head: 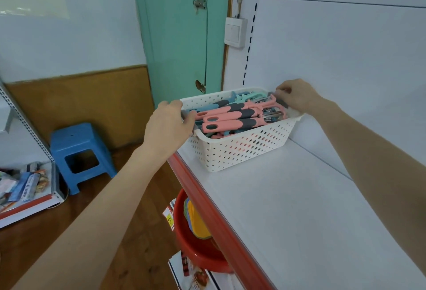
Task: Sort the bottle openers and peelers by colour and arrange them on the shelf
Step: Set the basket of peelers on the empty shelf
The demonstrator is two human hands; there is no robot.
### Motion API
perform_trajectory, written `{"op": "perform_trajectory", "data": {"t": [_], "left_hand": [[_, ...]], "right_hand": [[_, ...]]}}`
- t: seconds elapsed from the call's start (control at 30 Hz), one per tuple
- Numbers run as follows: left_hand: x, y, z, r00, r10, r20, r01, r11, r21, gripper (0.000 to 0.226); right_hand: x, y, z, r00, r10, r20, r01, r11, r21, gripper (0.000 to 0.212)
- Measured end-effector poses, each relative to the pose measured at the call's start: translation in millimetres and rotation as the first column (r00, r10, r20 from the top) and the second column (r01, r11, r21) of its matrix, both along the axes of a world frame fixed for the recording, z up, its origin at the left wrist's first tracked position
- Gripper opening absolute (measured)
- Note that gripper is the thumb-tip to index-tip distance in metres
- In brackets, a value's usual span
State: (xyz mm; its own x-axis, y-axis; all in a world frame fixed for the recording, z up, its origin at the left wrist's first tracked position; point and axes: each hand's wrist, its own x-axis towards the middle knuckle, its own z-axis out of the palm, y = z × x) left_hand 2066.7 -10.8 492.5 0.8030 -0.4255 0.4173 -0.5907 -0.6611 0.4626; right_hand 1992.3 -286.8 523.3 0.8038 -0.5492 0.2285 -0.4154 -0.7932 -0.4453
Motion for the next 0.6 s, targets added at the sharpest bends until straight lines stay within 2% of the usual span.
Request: {"op": "perform_trajectory", "data": {"t": [0.1, 0.27, 0.4, 0.6], "left_hand": [[-8, 1, 5, 0.988, -0.076, 0.135, 0.073, 0.997, 0.03, 0.039], [-29, 0, 21, 0.905, -0.369, 0.212, 0.358, 0.929, 0.089, 0.039], [-49, 3, 28, 0.783, -0.596, 0.181, 0.583, 0.803, 0.123, 0.036], [-105, 13, 26, 0.58, -0.806, 0.113, 0.795, 0.591, 0.139, 0.04]], "right_hand": [[-19, 10, 4, 0.999, -0.033, 0.008, 0.033, 0.999, -0.03, 0.032], [-64, 33, 4, 0.988, -0.152, 0.009, 0.152, 0.987, -0.042, 0.034], [-116, 71, -1, 0.958, -0.286, 0.012, 0.286, 0.957, -0.044, 0.04], [-212, 156, -9, 0.865, -0.5, 0.033, 0.501, 0.865, -0.032, 0.039]]}}
